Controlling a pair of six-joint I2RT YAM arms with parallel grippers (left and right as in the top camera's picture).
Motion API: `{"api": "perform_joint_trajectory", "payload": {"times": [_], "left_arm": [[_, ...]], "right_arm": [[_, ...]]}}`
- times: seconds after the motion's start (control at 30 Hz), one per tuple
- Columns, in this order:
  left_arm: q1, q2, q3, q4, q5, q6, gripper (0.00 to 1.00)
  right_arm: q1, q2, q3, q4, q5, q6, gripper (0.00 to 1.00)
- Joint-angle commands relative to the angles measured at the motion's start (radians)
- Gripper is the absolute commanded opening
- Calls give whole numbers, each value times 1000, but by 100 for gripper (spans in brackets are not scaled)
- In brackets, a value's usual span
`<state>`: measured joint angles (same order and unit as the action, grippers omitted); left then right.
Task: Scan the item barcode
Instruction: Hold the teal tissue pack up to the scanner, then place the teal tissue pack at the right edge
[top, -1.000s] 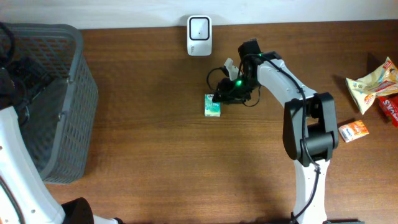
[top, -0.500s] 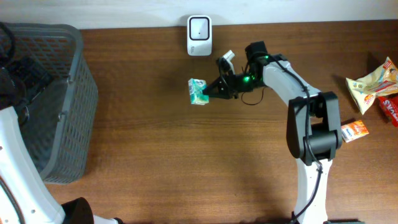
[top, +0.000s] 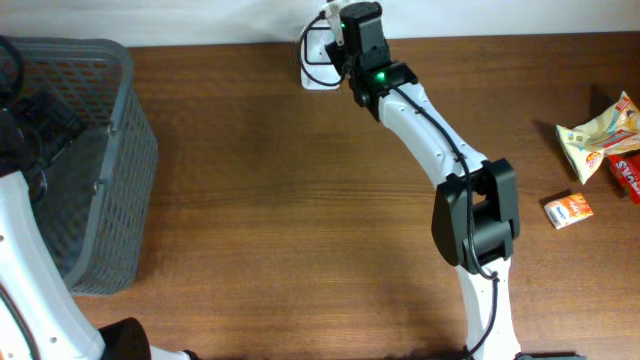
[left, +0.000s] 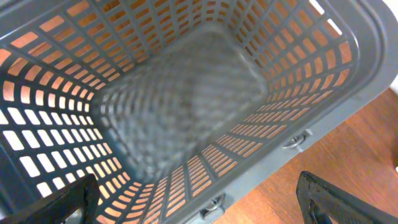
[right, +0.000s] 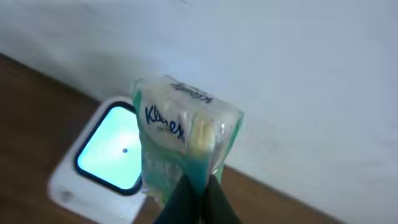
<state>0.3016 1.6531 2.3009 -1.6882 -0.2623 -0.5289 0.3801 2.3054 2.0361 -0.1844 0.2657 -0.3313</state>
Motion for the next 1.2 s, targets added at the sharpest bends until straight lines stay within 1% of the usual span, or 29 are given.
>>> {"api": "perform_joint_trajectory", "payload": {"times": [0.0, 0.07, 0.1, 0.13, 0.2, 0.23, 0.27, 0.33, 0.37, 0.43, 0.47, 0.53, 0.6, 0.63, 0.67, 0.83, 0.87, 0.9, 0.93, 0.97, 1.0, 1.07, 1.1, 1.13, 1.17], "left_arm": [[5, -2, 3, 0, -4, -9, 99], [5, -2, 3, 0, -4, -9, 99], [5, -2, 3, 0, -4, -9, 99], [5, -2, 3, 0, -4, -9, 99], [5, -2, 3, 0, -4, -9, 99], [5, -2, 3, 0, -4, -9, 99], [5, -2, 3, 0, -4, -9, 99], [5, -2, 3, 0, -4, -9, 99], [5, -2, 3, 0, -4, -9, 99], [5, -2, 3, 0, -4, -9, 99], [5, -2, 3, 0, -4, -9, 99], [5, -2, 3, 0, -4, -9, 99], [5, -2, 3, 0, -4, -9, 99], [5, -2, 3, 0, -4, -9, 99], [5, -2, 3, 0, -4, -9, 99], [5, -2, 3, 0, -4, -9, 99], [5, -2, 3, 0, -4, -9, 99], [5, -2, 3, 0, -4, -9, 99], [5, -2, 3, 0, -4, -9, 99], [5, -2, 3, 0, -4, -9, 99], [5, -2, 3, 0, -4, -9, 99], [5, -2, 3, 0, -4, -9, 99], [5, -2, 3, 0, -4, -9, 99], [5, -2, 3, 0, -4, -9, 99], [5, -2, 3, 0, -4, -9, 99]], "right_arm": [[12, 65, 10, 58, 53, -285, 4], [29, 114, 10, 109, 53, -499, 4], [40, 129, 10, 143, 58, -543, 4], [47, 129, 10, 154, 56, -535, 4], [58, 125, 10, 197, 61, -467, 4], [53, 109, 11, 204, 67, -406, 4], [35, 74, 11, 200, 68, -278, 4], [-21, -8, 11, 156, 85, -110, 4], [-90, -80, 11, 61, 124, 40, 4], [-231, -160, 11, -154, 132, 249, 4], [-285, -174, 11, -246, 132, 303, 4], [-527, -172, 11, -646, 131, 411, 4], [-655, -157, 4, -842, 127, 577, 4], [-722, -156, -15, -900, 114, 637, 4], [-791, -156, -48, -921, 89, 639, 4], [-956, -155, -201, -914, 86, 674, 4], [-972, -155, -220, -910, 83, 674, 45], [-977, -156, -220, -921, 82, 674, 75], [-976, -167, -217, -927, 81, 674, 84], [-974, -188, -213, -930, 74, 674, 88], [-970, -271, -211, -931, 58, 694, 99], [-970, -412, -211, -952, 24, 734, 99], [-969, -508, -211, -982, -62, 734, 99], [-969, -613, -218, -1017, -205, 732, 99], [-944, -848, -336, -1018, -277, 729, 99]]}}
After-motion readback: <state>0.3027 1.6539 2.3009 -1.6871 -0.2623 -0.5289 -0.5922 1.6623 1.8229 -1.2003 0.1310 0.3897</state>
